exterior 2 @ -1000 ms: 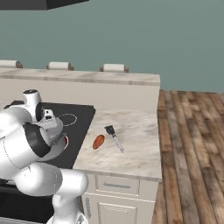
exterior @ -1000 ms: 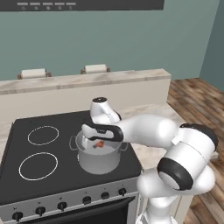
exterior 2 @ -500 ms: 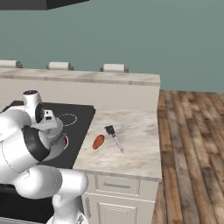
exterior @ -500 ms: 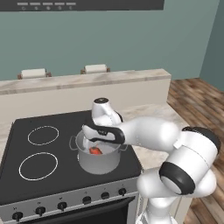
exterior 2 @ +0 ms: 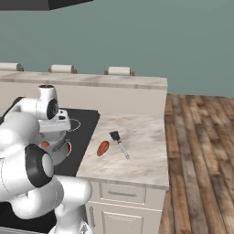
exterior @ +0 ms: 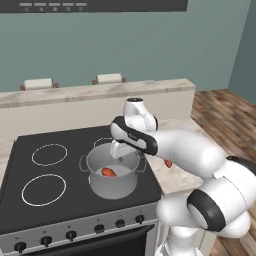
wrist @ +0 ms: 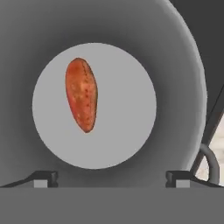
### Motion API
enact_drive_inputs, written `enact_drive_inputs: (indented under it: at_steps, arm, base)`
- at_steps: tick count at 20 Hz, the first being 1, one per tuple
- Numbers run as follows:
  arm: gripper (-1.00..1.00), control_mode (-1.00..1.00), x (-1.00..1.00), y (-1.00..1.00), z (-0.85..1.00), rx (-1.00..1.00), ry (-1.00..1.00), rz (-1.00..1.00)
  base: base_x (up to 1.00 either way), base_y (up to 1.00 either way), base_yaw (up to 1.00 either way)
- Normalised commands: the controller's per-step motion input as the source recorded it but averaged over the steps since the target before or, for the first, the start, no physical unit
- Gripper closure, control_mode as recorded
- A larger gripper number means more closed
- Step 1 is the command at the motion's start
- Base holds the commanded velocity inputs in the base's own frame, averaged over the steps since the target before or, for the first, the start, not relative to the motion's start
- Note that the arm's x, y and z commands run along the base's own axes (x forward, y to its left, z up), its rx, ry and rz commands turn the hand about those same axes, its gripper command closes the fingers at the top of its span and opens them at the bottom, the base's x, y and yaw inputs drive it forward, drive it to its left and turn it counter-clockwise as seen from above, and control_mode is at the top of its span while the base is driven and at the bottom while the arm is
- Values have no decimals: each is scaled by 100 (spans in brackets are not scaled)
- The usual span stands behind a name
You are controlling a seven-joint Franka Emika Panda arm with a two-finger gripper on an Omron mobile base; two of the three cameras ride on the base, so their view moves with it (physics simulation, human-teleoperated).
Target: Put the sweet potato and sweet potato in the pot. Retrieve the spatula and lightly stir the vegetables in the pot.
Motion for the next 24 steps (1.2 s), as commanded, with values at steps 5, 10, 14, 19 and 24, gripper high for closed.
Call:
enact_drive_inputs:
  at_steps: [5,10,14,19,24]
  arm:
    - [-100,-100,21,-100,0,0,12,-29]
    - [-100,-100,8,-88,12,0,5,-13]
    - [-100,-100,12,-62,-28,-3,10,-6]
    - [-100,-100,36,-65,-81,-2,7,-2]
    - [-100,-100,39,-50,-22,0,4,0]
  base:
    - [0,0,0]
    - [0,0,0]
    - [0,0,0]
    - [0,0,0]
    - [0,0,0]
